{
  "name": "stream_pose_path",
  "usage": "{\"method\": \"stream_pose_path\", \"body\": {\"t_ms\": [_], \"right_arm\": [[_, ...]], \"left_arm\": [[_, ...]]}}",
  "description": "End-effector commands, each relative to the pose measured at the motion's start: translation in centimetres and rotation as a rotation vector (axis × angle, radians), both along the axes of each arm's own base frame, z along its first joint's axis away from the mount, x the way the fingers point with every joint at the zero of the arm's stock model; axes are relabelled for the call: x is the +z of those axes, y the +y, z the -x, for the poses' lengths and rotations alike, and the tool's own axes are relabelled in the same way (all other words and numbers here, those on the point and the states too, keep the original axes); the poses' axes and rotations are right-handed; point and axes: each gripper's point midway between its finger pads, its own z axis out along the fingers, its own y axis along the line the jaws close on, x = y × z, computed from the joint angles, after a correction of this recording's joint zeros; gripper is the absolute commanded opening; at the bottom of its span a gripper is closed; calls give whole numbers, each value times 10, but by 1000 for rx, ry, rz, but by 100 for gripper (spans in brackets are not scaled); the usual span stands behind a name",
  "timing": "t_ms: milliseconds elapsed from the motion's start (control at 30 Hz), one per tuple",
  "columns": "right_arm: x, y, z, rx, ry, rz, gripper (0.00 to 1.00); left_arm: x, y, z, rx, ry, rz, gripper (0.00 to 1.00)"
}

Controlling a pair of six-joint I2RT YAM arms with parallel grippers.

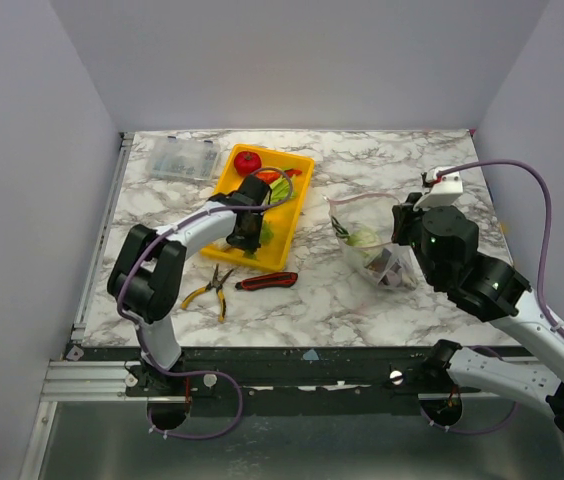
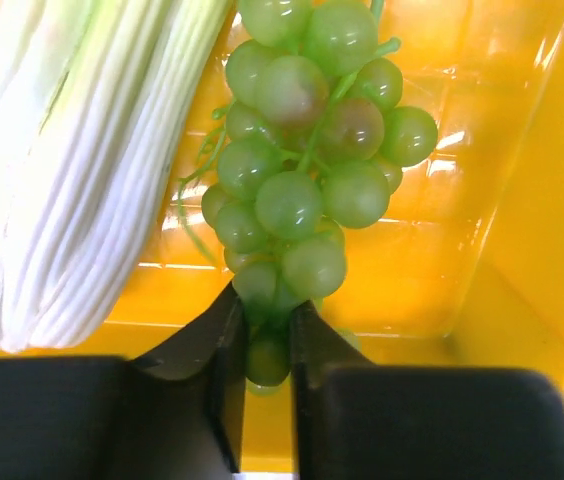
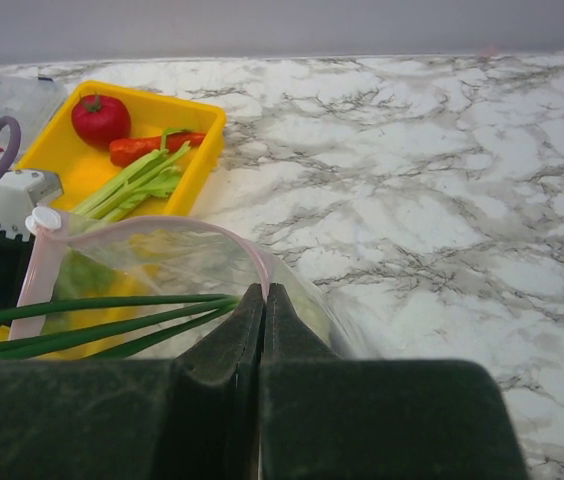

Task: Place the food in the zip-top bag and seal the zipper
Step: Pick up the fake fruit from the bin, then place the fake fruit in the zipper food storage bag.

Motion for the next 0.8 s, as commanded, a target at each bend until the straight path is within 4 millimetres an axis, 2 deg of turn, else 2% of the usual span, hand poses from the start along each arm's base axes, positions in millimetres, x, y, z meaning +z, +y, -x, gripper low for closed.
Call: {"method": "stream_pose_path", "body": {"t_ms": [0,100,200,300,467,567,667,767], "right_arm": [[0,4,0,8,-4,-38,0],[-5,6,0,9,9,-37,0],[-7,9,-2,13,15,-46,1],[-6,13,-2,21,17,-67,0],[-1,18,-3,28,18,-111,0],[3,21,-2,35,17,-136,0],[7,23,-1,47,15,-156,0],[11,24,1,55,14,-179,0]], "left_arm": [[44,-14,-7,-18,-92,90,6],[97,-25,1,-54,-162,209,0],[148,-37,18,-113,-215,344,0],[198,-50,45,-192,-252,501,0],[278,-68,102,-354,-317,762,0],[312,-78,131,-437,-349,853,0],[335,-85,145,-470,-376,870,0],[334,-89,142,-460,-359,829,0]]}}
